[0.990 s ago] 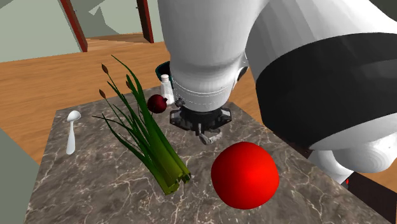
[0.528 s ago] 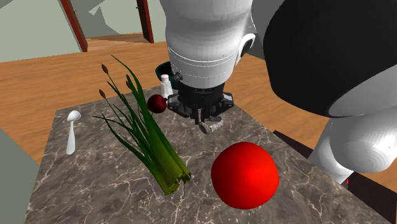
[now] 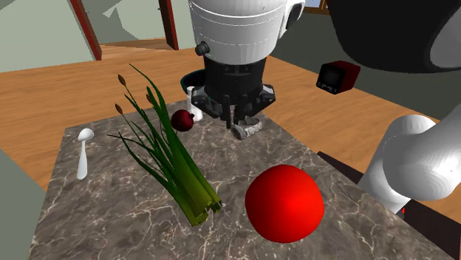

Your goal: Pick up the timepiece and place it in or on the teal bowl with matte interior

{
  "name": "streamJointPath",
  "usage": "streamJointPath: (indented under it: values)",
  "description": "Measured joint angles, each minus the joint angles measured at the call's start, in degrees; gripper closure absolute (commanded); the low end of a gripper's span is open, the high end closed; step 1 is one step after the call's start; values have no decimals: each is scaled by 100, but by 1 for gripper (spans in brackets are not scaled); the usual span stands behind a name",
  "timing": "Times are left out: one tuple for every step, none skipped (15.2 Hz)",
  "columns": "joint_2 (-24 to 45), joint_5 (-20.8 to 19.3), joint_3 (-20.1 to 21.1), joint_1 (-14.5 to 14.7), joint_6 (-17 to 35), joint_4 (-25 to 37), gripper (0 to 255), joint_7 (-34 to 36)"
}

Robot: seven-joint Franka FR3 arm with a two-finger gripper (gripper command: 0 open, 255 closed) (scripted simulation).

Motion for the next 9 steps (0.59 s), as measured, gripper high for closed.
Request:
streamJointPath:
  values:
    - [0, -6, -16, -5, -79, 82, 255, -26]
    - [13, -15, -20, -16, -147, 164, 255, -41]
    - [32, -30, -28, -30, -202, 241, 255, -61]
    - [55, -45, -34, -47, -273, 335, 255, -81]
    - [76, -57, -32, -60, -356, 440, 255, -93]
    - [102, -69, -24, -74, -431, 539, 255, -98]
    - [110, -75, -27, -80, -484, 600, 255, -110]
    - [113, -99, -87, -97, -467, 597, 255, -179]
    - [174, -152, -137, -144, -424, 623, 255, -252]
